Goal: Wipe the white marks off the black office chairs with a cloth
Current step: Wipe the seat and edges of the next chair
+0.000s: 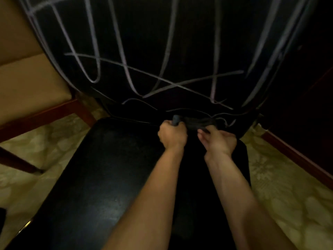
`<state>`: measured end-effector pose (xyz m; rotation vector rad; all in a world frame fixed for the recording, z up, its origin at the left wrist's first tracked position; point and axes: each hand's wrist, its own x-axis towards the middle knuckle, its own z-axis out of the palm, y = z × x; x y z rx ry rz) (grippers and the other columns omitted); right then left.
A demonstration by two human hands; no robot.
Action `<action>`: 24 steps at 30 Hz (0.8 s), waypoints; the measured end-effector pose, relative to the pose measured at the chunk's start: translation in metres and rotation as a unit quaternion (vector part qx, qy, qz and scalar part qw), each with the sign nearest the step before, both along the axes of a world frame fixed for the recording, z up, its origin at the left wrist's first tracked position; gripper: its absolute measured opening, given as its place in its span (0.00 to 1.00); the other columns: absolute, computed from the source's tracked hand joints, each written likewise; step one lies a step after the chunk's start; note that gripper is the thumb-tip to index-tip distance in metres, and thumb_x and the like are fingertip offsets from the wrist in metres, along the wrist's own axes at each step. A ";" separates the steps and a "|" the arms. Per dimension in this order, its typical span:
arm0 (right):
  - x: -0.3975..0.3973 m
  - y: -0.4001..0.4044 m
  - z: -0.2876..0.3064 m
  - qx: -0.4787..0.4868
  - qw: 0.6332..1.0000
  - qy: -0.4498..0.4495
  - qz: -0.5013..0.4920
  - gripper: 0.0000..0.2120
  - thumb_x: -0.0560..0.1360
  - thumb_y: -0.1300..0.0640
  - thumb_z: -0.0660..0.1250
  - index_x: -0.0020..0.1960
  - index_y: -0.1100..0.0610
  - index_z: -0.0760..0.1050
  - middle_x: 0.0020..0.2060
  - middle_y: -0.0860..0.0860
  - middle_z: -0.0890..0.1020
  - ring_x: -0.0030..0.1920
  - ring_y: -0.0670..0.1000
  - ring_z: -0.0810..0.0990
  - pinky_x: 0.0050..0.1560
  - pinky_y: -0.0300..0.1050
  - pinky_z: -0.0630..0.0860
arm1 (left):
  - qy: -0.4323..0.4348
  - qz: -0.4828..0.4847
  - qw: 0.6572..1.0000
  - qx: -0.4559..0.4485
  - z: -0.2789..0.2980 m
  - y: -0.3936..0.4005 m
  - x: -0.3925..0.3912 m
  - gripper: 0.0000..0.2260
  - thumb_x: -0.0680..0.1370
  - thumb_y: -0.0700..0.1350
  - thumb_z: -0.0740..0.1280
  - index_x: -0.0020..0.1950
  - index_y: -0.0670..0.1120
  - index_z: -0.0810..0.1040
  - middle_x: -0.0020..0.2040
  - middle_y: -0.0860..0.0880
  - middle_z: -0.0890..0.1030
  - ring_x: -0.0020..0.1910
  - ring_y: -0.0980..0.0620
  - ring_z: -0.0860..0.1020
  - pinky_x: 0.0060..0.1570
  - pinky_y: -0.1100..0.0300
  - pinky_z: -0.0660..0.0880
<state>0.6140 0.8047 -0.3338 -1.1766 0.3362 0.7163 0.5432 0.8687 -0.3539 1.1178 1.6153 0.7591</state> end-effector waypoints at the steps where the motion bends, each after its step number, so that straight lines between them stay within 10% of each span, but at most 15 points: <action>1: 0.011 -0.012 0.000 -0.002 1.000 -0.006 -0.012 0.17 0.73 0.72 0.68 0.58 0.63 0.68 0.39 0.61 0.79 0.26 0.50 0.81 0.26 0.39 0.77 | -0.007 -0.010 1.000 -0.004 -0.004 -0.009 0.013 0.11 0.66 0.52 0.68 0.43 0.46 0.80 0.43 0.43 0.85 0.45 0.41 0.84 0.49 0.46 0.82; 12: -0.005 0.005 0.008 -0.037 0.995 -0.027 0.088 0.07 0.76 0.68 0.68 0.43 0.60 0.71 0.32 0.58 0.80 0.26 0.50 0.81 0.23 0.39 0.75 | 0.268 -0.084 0.938 0.203 0.032 -0.020 -0.026 0.10 0.78 0.49 0.68 0.57 0.47 0.79 0.52 0.40 0.82 0.55 0.37 0.79 0.50 0.49 0.75; 24: 0.017 -0.036 0.003 -0.114 0.969 -0.198 0.095 0.13 0.76 0.65 0.69 0.41 0.53 0.67 0.35 0.56 0.81 0.32 0.53 0.84 0.34 0.49 0.82 | 0.017 0.063 0.995 0.079 0.017 -0.043 0.020 0.08 0.75 0.42 0.73 0.51 0.45 0.77 0.42 0.47 0.82 0.49 0.44 0.82 0.54 0.54 0.78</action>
